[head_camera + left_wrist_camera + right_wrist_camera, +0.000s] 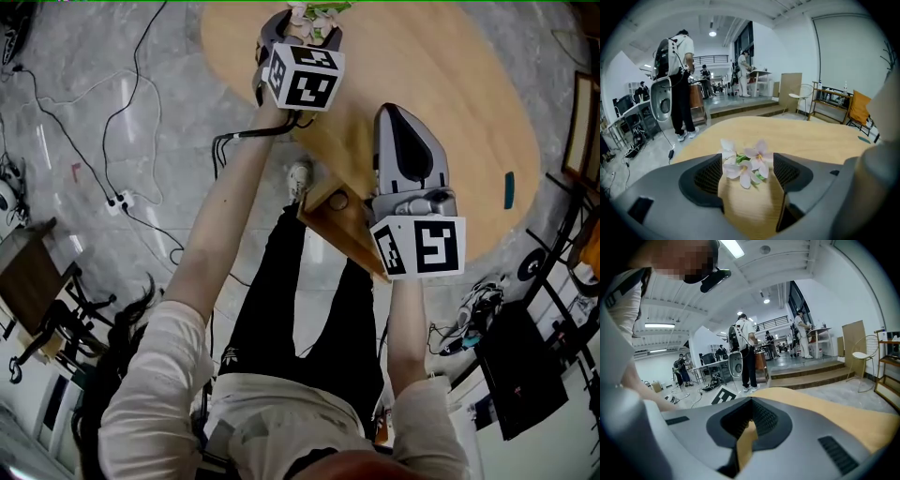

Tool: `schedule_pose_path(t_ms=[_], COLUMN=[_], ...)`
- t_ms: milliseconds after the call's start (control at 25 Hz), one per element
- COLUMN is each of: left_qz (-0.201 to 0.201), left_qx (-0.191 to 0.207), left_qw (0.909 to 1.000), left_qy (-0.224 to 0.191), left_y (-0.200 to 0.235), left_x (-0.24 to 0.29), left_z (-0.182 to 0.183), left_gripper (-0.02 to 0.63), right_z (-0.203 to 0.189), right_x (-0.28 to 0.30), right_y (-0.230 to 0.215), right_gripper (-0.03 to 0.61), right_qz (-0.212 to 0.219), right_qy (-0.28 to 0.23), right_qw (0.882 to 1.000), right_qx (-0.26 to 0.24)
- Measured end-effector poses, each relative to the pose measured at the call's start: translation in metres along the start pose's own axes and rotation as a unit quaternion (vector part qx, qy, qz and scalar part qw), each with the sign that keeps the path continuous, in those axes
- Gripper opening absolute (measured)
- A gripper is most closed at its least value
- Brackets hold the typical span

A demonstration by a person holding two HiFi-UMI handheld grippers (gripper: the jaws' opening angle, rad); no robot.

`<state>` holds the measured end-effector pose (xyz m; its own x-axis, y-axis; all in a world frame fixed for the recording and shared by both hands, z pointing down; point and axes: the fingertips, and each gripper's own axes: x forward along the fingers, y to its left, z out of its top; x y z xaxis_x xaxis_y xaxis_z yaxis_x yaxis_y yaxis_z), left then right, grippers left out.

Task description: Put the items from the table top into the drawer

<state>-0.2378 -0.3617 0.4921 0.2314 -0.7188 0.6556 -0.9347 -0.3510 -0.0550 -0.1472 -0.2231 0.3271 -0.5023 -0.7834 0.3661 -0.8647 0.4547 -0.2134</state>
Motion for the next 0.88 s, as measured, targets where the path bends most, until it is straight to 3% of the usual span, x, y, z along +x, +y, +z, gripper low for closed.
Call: schedule_pose_path(t_ms=[360, 400, 480, 880], left_qz=[-0.033, -0.04, -0.034, -0.009], left_qx=[0.043, 0.048, 0.052, 0.032], left_qw=[0.9967, 0.9952, 0.9936, 0.9976], left_qy=[0.06, 0.076, 0.094, 0.061], left_y=[0.002, 0.001, 0.005, 0.019], left_x=[0.034, 0.036, 0.038, 0.025], left_z=[-0.027, -0.033, -0.043, -0.031], left_gripper=[0.322, 0.307, 0.109, 0.048], right_z=[-0.017, -0.018, -0.021, -0.019], right_x=[0.007, 0.008, 0.011, 0.014], right_y=[0.001, 0.002, 0.006, 0.014], right_gripper=[0.005, 0.005, 0.005, 0.005], right_qz=[-0.006, -0.005, -0.003, 0.007], right_qy=[0.024, 0.024, 0.025, 0.023], right_qw=[1.0, 1.0, 1.0, 1.0], right_qx=[-0.003, -0.002, -0.001, -0.005])
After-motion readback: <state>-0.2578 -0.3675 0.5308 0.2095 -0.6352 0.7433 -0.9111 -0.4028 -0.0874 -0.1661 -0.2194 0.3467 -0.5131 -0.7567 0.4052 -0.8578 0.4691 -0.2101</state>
